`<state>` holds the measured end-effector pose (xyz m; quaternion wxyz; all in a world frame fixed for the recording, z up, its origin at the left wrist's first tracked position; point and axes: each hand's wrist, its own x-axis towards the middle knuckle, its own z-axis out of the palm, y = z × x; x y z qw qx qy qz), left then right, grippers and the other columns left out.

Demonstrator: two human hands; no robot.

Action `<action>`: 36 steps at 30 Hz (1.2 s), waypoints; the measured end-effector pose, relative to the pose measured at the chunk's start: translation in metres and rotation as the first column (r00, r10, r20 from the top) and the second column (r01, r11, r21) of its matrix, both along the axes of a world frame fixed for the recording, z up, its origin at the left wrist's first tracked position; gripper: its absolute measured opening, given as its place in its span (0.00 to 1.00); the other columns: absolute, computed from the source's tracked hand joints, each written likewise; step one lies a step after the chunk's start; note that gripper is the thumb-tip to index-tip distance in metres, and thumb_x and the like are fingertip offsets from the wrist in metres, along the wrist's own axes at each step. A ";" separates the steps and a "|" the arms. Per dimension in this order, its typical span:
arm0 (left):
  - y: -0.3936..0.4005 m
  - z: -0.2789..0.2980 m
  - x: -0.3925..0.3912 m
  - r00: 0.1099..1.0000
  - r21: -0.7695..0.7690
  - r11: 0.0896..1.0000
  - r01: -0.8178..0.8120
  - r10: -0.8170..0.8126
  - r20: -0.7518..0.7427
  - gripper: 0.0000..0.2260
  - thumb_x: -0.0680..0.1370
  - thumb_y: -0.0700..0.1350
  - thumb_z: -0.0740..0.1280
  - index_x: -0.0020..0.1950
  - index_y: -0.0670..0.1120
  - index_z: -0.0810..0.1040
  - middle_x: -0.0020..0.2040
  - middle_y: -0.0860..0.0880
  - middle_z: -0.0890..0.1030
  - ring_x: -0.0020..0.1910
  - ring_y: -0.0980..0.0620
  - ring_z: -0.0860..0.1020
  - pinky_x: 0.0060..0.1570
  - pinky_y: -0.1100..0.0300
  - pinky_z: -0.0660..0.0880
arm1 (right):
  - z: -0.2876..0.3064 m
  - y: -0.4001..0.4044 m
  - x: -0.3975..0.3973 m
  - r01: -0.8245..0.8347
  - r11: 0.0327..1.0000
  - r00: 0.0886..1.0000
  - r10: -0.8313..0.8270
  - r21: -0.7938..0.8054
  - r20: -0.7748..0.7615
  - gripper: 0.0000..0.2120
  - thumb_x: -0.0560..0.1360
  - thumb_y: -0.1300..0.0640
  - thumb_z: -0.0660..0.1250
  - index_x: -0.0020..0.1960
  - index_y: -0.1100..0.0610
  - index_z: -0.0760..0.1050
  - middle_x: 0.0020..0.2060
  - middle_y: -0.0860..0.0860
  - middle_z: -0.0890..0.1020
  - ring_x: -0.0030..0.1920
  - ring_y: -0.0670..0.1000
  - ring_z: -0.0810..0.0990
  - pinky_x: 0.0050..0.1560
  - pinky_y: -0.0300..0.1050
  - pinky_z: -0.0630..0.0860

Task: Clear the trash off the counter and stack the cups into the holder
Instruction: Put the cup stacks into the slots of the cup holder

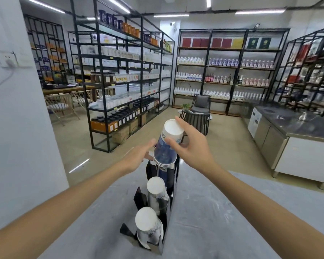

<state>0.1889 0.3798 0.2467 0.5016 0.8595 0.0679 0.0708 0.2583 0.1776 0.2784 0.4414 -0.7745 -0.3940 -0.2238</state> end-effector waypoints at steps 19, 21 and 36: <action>0.022 -0.043 0.039 0.982 -0.269 0.952 0.150 -0.174 -0.068 0.21 0.84 0.62 0.50 0.67 0.57 0.75 0.61 0.54 0.80 0.59 0.58 0.76 0.52 0.61 0.71 | -0.069 0.032 0.021 0.050 0.973 0.996 -0.064 -0.224 -0.057 0.31 0.74 0.41 0.74 0.73 0.48 0.72 0.64 0.44 0.81 0.62 0.45 0.79 0.59 0.51 0.81; 0.023 -0.050 0.042 0.981 -0.263 0.952 0.159 -0.183 -0.070 0.19 0.84 0.60 0.54 0.62 0.54 0.80 0.59 0.52 0.83 0.59 0.53 0.79 0.57 0.57 0.74 | -0.077 0.032 0.021 0.052 0.968 0.994 -0.073 -0.245 -0.078 0.29 0.74 0.39 0.73 0.71 0.43 0.70 0.62 0.42 0.81 0.60 0.44 0.79 0.55 0.51 0.82; 0.027 -0.071 0.046 0.968 -0.259 0.935 0.241 -0.250 -0.002 0.17 0.82 0.61 0.61 0.59 0.54 0.83 0.57 0.58 0.85 0.57 0.64 0.81 0.58 0.61 0.71 | -0.101 0.033 0.029 0.002 0.980 0.988 -0.032 -0.197 -0.148 0.29 0.75 0.44 0.74 0.72 0.46 0.69 0.62 0.40 0.79 0.61 0.45 0.78 0.51 0.53 0.82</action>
